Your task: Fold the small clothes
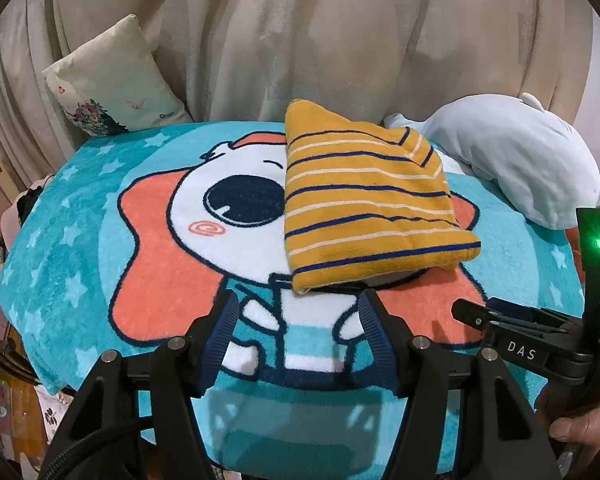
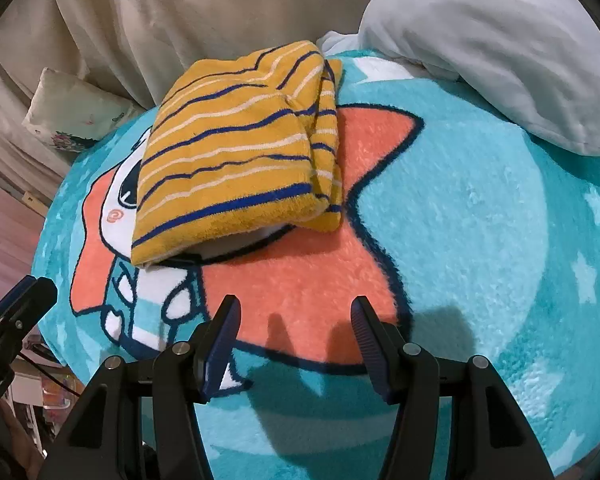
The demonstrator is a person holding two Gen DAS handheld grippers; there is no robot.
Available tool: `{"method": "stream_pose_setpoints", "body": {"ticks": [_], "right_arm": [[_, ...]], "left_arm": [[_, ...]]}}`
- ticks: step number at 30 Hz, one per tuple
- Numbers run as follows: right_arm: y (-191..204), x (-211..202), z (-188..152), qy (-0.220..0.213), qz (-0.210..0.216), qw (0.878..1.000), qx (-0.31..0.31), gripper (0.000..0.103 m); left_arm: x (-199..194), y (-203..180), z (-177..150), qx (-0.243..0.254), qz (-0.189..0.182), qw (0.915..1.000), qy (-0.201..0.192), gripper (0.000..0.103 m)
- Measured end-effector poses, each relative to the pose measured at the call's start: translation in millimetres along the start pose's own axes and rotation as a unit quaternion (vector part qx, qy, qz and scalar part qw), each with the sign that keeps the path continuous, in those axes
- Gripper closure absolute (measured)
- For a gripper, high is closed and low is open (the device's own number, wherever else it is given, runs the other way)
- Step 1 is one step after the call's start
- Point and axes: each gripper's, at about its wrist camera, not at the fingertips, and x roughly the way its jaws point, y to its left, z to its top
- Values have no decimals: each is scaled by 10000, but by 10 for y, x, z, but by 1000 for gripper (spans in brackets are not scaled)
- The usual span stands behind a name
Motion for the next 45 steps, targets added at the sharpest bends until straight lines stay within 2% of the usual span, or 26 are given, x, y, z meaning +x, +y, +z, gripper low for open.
{"method": "stream_pose_setpoints", "body": {"ticks": [8, 31, 45], "right_arm": [[10, 31, -5, 50, -20, 10000, -22, 42], [66, -13, -15, -28, -5, 9999, -114, 40], [-35, -8, 47, -29, -30, 10000, -61, 39]], "left_arm": [[2, 2, -1, 3, -3, 10000, -22, 38], [-74, 37, 16, -133, 62, 9998, -151, 37], [-28, -27, 44, -128, 50, 9998, -140, 37]]}}
